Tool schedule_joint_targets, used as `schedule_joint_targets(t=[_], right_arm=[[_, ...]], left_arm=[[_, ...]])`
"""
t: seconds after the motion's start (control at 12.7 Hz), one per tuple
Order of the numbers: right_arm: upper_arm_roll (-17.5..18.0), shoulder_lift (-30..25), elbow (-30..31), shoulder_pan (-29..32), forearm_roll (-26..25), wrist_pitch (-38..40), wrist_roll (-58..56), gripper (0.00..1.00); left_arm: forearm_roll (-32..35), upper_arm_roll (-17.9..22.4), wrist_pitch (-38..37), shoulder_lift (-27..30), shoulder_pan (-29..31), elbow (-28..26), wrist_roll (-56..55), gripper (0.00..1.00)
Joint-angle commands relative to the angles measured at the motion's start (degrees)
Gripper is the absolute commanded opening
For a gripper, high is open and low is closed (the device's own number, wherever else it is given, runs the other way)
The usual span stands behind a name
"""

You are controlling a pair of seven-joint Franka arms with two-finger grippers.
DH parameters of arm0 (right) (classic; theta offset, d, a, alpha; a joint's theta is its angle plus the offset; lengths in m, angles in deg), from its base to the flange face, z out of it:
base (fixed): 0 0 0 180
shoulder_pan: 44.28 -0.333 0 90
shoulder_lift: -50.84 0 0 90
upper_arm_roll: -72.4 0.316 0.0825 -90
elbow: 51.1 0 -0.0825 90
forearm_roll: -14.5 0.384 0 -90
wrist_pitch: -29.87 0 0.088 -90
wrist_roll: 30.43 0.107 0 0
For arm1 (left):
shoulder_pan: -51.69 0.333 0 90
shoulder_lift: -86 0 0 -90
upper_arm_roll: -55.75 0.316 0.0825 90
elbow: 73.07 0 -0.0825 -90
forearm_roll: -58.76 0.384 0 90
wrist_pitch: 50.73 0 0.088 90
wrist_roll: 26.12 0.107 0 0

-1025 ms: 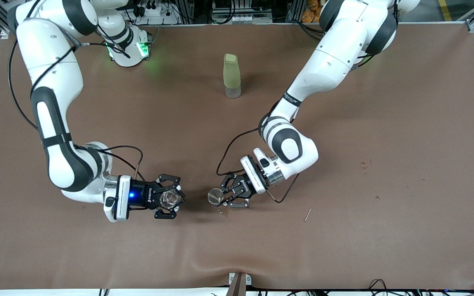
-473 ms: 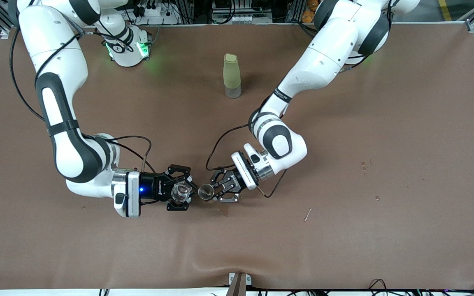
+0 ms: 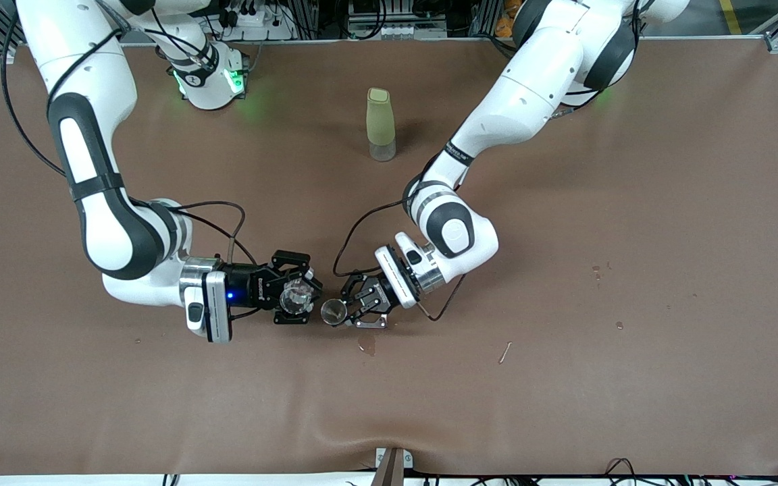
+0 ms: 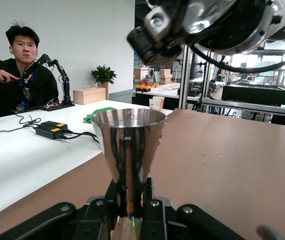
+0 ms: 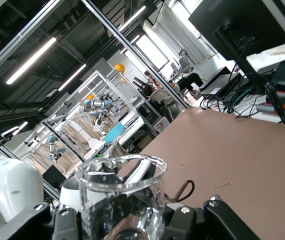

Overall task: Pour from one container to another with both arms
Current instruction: 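Tilt the jigger with the left gripper to pour into the beaker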

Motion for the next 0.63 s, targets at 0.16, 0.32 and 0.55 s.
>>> schedule_joint_targets(t=[0.16,0.32,0.55], right_arm=[[-0.1,-2.6,4.6,-0.9,1.0,2.2,5.7,0.00],[-0.2,-2.4,4.6,-0.9,1.0,3.7,9.6,0.00],[-0.1,-2.1,4.3,-1.3,1.1,4.4,15.9,0.00]], left_arm=[[-1.9,1.8,1.4,-1.5,-1.7,2.4,0.4,0.00],[-1.9,1.8,1.7,-1.5,-1.7,2.3,0.4,0.00],[-2.0,1.8,1.8,-1.5,-1.7,2.3,0.4,0.00]])
